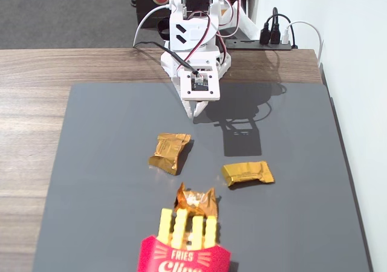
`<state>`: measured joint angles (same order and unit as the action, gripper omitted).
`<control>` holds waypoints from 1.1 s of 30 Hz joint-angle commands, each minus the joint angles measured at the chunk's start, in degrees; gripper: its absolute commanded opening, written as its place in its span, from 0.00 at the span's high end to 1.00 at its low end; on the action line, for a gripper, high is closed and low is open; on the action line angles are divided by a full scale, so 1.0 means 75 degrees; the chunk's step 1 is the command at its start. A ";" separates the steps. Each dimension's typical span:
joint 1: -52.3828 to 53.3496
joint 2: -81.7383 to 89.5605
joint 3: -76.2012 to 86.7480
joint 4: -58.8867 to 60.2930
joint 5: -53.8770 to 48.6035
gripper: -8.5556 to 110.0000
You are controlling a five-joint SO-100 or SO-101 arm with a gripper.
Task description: Grab a fry
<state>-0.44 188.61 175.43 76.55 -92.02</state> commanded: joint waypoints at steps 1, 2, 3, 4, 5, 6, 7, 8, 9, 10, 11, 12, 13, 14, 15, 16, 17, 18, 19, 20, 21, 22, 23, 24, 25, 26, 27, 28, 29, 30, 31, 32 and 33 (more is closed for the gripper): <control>-0.0082 0.0012 0.0012 0.0117 0.0023 0.92; -0.0082 0.0012 0.0012 0.0117 0.0023 0.92; -0.0082 0.0012 0.0012 0.0117 0.0023 0.92; -0.0082 0.0012 0.0012 0.0117 0.0023 0.92; -0.0082 0.0012 0.0012 0.0117 0.0023 0.92; -0.0082 0.0012 0.0012 0.0117 0.0023 0.92; -0.0082 0.0012 0.0012 0.0117 0.0023 0.92; -0.0082 0.0012 0.0012 0.0117 0.0023 0.92; -0.0082 0.0012 0.0012 0.0117 0.0023 0.92; -0.0082 0.0012 0.0012 0.0117 0.0023 0.92; -0.0082 0.0012 0.0012 0.0117 0.0023 0.92; -0.0082 0.0012 0.0012 0.0117 0.0023 0.92; -0.0082 0.0012 0.0012 0.0117 0.0023 0.92; -0.0082 0.0012 0.0012 0.0117 0.0035 0.92; -0.0082 0.0012 0.0012 0.0117 0.0035 0.92; -0.0070 0.0012 0.0012 0.0117 0.0035 0.92; -0.0070 0.0012 0.0012 0.0117 0.0047 0.92; -0.0094 0.0012 0.0012 0.0117 0.0070 0.92; -0.0094 -0.0012 0.0012 0.0105 0.0105 0.92; -0.0129 -0.0059 0.0012 0.0082 0.0129 0.92; -0.0176 -0.0105 -0.0023 0.0070 0.0164 0.92; -0.0234 -0.0199 -0.0070 0.0059 0.0223 0.92; -0.0281 -0.0293 -0.0129 0.0035 0.0258 0.92; -0.0328 -0.0434 -0.0246 0.0023 0.0316 0.92; -0.0352 -0.0574 -0.0375 0.0012 0.0363 0.92; -0.0352 -0.0773 -0.0574 -0.0012 0.0398 0.92; -0.0352 -0.0937 -0.0750 -0.0059 0.0445 0.92; -0.0352 -0.1137 -0.0949 -0.0082 0.0469 0.92; -0.0340 -0.1348 -0.1172 -0.0105 0.0480 0.92; -0.0328 -0.1582 -0.1441 -0.0152 0.0539 0.92; -0.0305 -0.1770 -0.1664 -0.0164 0.0562 0.92; -0.0270 -0.1957 -0.1875 -0.0176 0.0574 0.92; -0.0234 -0.2133 -0.2074 -0.0199 0.0586 0.92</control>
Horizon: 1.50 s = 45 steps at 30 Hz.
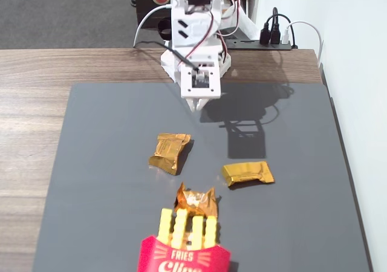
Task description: Grab a fry
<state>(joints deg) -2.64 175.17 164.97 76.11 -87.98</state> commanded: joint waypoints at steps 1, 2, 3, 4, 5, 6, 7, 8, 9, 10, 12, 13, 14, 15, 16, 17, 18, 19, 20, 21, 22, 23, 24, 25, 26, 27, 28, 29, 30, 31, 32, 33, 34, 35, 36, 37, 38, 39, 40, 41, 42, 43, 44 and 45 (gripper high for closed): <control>0.0105 -0.0539 -0.0891 -0.0164 0.0047 0.92; 0.0152 -0.0750 -0.1113 -0.0199 0.0047 0.92; 0.0187 -0.0937 -0.1336 -0.0246 0.0047 0.92; 0.0246 -0.1160 -0.1570 -0.0281 0.0035 0.92; 0.0281 -0.1383 -0.1828 -0.0293 0.0012 0.92; 0.0328 -0.1641 -0.2145 -0.0316 0.0012 0.92; 0.0363 -0.1875 -0.2438 -0.0316 0.0012 0.92; 0.0387 -0.2109 -0.2719 -0.0328 0.0012 0.92; 0.0410 -0.2332 -0.2977 -0.0352 0.0023 0.92; 0.0445 -0.2543 -0.3199 -0.0398 0.0035 0.92; 0.0492 -0.3000 -0.3645 -0.0516 0.0070 0.92; 0.0516 -0.3234 -0.3855 -0.0562 0.0094 0.92; 0.0539 -0.3504 -0.4090 -0.0621 0.0117 0.92; 0.0551 -0.3727 -0.4289 -0.0680 0.0129 0.92; 0.0574 -0.3961 -0.4488 -0.0727 0.0141 0.92; 0.0586 -0.4230 -0.4711 -0.0773 0.0164 0.92; 0.0609 -0.4477 -0.4934 -0.0809 0.0199 0.92; 0.0621 -0.4687 -0.5121 -0.0820 0.0199 0.92; 0.0633 -0.4887 -0.5309 -0.0855 0.0211 0.92; 0.0645 -0.5074 -0.5484 -0.0891 0.0246 0.92; 0.0656 -0.5285 -0.5684 -0.0926 0.0258 0.92; 0.0680 -0.5508 -0.5918 -0.0961 0.0258 0.92; 0.0691 -0.5684 -0.6117 -0.1020 0.0281 0.92; 0.0703 -0.5859 -0.6328 -0.1043 0.0293 0.92; 0.0727 -0.6047 -0.6562 -0.1066 0.0305 0.92; 0.0727 -0.6211 -0.6762 -0.1066 0.0316 0.92; 0.0727 -0.6387 -0.6973 -0.1066 0.0328 0.92; 0.0727 -0.6609 -0.7219 -0.1066 0.0363 0.92; 0.0727 -0.6797 -0.7418 -0.1066 0.0387 0.92; 0.0715 -0.6961 -0.7582 -0.1066 0.0410 0.92; 0.0691 -0.7125 -0.7734 -0.1066 0.0434 0.92; 0.0668 -0.7324 -0.7922 -0.1078 0.0457 0.92; 0.0645 -0.7488 -0.8086 -0.1078 0.0492 0.92; 0.0621 -0.7664 -0.8227 -0.1090 0.0516 0.92; 0.0598 -0.7828 -0.8367 -0.1090 0.0527 0.92; 0.0563 -0.7992 -0.8496 -0.1102 0.0551 0.92; 0.0539 -0.8203 -0.8660 -0.1137 0.0586 0.92; 0.0527 -0.8391 -0.8812 -0.1148 0.0609 0.92; 0.0516 -0.8602 -0.9000 -0.1172 0.0633 0.92; 0.0492 -0.8836 -0.9199 -0.1184 0.0656 0.92; 0.0480 -0.9117 -0.9422 -0.1184 0.0680 0.92; 0.0457 -0.9434 -0.9703 -0.1172 0.0703 0.92; 0.0410 -0.9809 -1.0031 -0.1137 0.0727 0.92; 0.0375 -1.0148 -1.0348 -0.1113 0.0785 0.92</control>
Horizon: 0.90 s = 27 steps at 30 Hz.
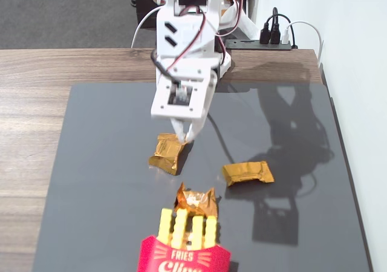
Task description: Grab a fry
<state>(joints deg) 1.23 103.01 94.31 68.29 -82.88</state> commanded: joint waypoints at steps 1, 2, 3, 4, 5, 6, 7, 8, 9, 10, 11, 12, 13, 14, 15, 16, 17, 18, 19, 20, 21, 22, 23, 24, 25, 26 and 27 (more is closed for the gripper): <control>-0.0199 -0.0844 -0.1254 -0.0012 0.0152 0.92; -0.0258 -0.1195 -0.1629 0.0117 0.0187 0.92; -0.0316 -0.1500 -0.1945 0.0199 0.0234 0.92; -0.0375 -0.1781 -0.2227 0.0270 0.0234 0.92; -0.0422 -0.2074 -0.2520 0.0328 0.0270 0.92; -0.0469 -0.2379 -0.2789 0.0352 0.0293 0.92; -0.0516 -0.2648 -0.3023 0.0387 0.0293 0.92; -0.0551 -0.2906 -0.3223 0.0410 0.0305 0.91; -0.0586 -0.3105 -0.3363 0.0422 0.0305 0.89; -0.0609 -0.3270 -0.3469 0.0445 0.0305 0.88; -0.0633 -0.3398 -0.3539 0.0457 0.0305 0.87; -0.0633 -0.3504 -0.3574 0.0457 0.0293 0.84; -0.0633 -0.3586 -0.3586 0.0445 0.0281 0.82; -0.0609 -0.3668 -0.3598 0.0410 0.0258 0.81; -0.0586 -0.3773 -0.3621 0.0375 0.0234 0.81; -0.0563 -0.3914 -0.3668 0.0340 0.0223 0.81; -0.0539 -0.4066 -0.3715 0.0305 0.0211 0.78; -0.0527 -0.4219 -0.3762 0.0258 0.0199 0.77; -0.0516 -0.4359 -0.3797 0.0211 0.0187 0.74; -0.0504 -0.4488 -0.3832 0.0141 0.0187 0.74; -0.0504 -0.4629 -0.3891 0.0070 0.0199 0.74; -0.0504 -0.4758 -0.3973 0.0047 0.0199 0.74; -0.0527 -0.4898 -0.4102 0.0047 0.0199 0.74; -0.0539 -0.5027 -0.4207 0.0047 0.0211 0.74; -0.0563 -0.5145 -0.4324 0.0047 0.0234 0.74; -0.0574 -0.5250 -0.4441 0.0047 0.0246 0.74; -0.0586 -0.5344 -0.4523 0.0047 0.0246 0.74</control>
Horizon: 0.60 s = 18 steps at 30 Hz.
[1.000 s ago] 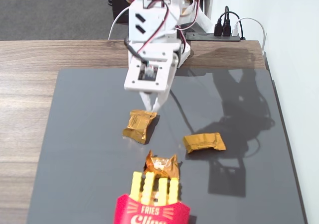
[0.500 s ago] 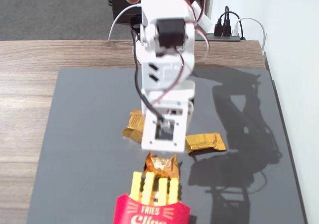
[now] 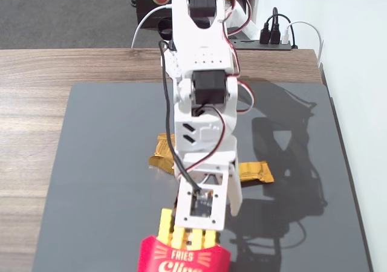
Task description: Grab a fry
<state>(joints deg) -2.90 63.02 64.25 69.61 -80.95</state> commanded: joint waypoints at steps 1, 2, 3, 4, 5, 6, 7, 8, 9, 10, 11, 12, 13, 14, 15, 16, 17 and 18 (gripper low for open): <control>-0.0047 -0.0105 -0.0609 -0.0129 -0.0012 0.74; -0.0059 -0.0188 -0.0680 -0.0129 -0.0012 0.74; -0.0070 -0.0258 -0.0762 -0.0105 -0.0012 0.74; -0.0082 -0.0340 -0.0832 -0.0105 -0.0012 0.74; -0.0082 -0.0398 -0.0891 -0.0105 -0.0012 0.74; -0.0094 -0.0469 -0.0938 -0.0105 -0.0012 0.74; -0.0105 -0.0516 -0.0973 -0.0117 0.0000 0.74; -0.0105 -0.0574 -0.1008 -0.0129 0.0012 0.74; -0.0105 -0.0633 -0.1031 -0.0141 0.0012 0.74; -0.0117 -0.0691 -0.1066 -0.0141 0.0012 0.74; -0.0129 -0.0738 -0.1090 -0.0164 0.0023 0.74; -0.0129 -0.0809 -0.1125 -0.0199 0.0023 0.74; -0.0141 -0.0855 -0.1137 -0.0223 0.0023 0.74; -0.0152 -0.0914 -0.1160 -0.0246 0.0023 0.74; -0.0164 -0.0973 -0.1184 -0.0258 0.0035 0.74; -0.0176 -0.1020 -0.1195 -0.0281 0.0035 0.74; -0.0188 -0.1078 -0.1230 -0.0328 0.0059 0.74; -0.0199 -0.1148 -0.1266 -0.0352 0.0070 0.74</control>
<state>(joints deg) -3.96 54.05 57.74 67.94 -80.77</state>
